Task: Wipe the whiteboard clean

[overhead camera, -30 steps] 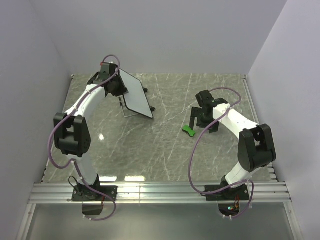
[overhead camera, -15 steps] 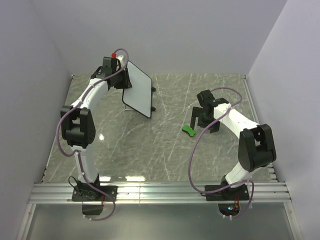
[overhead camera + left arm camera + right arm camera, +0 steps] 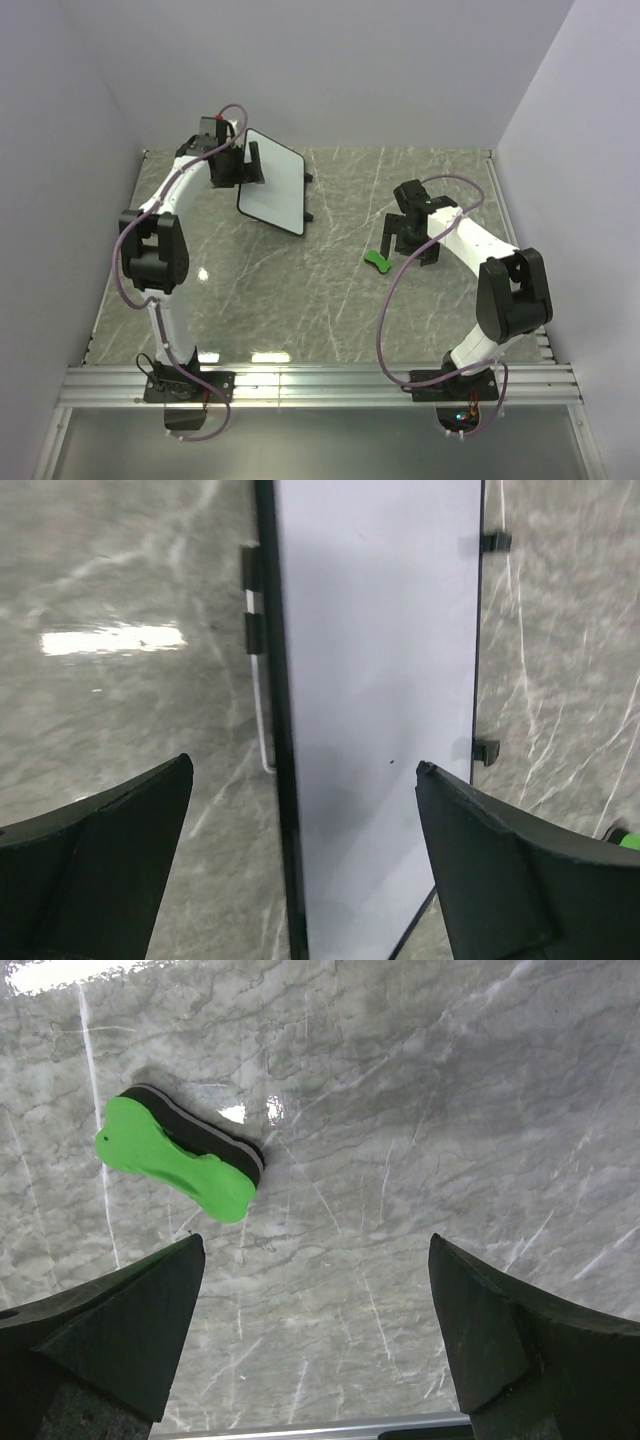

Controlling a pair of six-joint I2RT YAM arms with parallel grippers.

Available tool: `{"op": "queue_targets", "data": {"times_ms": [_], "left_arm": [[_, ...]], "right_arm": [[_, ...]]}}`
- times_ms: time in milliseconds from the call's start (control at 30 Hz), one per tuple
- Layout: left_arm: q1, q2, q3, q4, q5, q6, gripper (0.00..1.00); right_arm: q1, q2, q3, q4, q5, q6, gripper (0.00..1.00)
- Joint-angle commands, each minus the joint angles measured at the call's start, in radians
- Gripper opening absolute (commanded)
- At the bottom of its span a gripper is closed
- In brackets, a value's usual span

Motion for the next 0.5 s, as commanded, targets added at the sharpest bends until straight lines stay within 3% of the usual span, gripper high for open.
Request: {"op": "queue_targets", "data": {"times_ms": [0, 133, 233, 467], "left_arm": [[0.019, -0.125, 0.057, 0.005, -0.069, -0.048, 0.99], [0.031, -0.252, -0.002, 0.018, -0.180, -0.119, 0.99], [0.033, -0.384, -0.175, 0.021, -0.222, -0.202, 0.99], [0.031, -0.747, -0.576, -0.003, -0.237, -0.353, 0.98]], "right_arm": [[-0.008, -0.017, 0.016, 0.008, -0.002, 0.011, 1.00], [-0.006, -0.033, 0.053, -0.001, -0.007, 0.023, 1.00], [-0.005, -0.058, 0.148, -0.047, -0.045, 0.025, 1.00], [-0.008, -0.055, 0.573, -0.085, -0.373, 0.042, 1.00]]}}
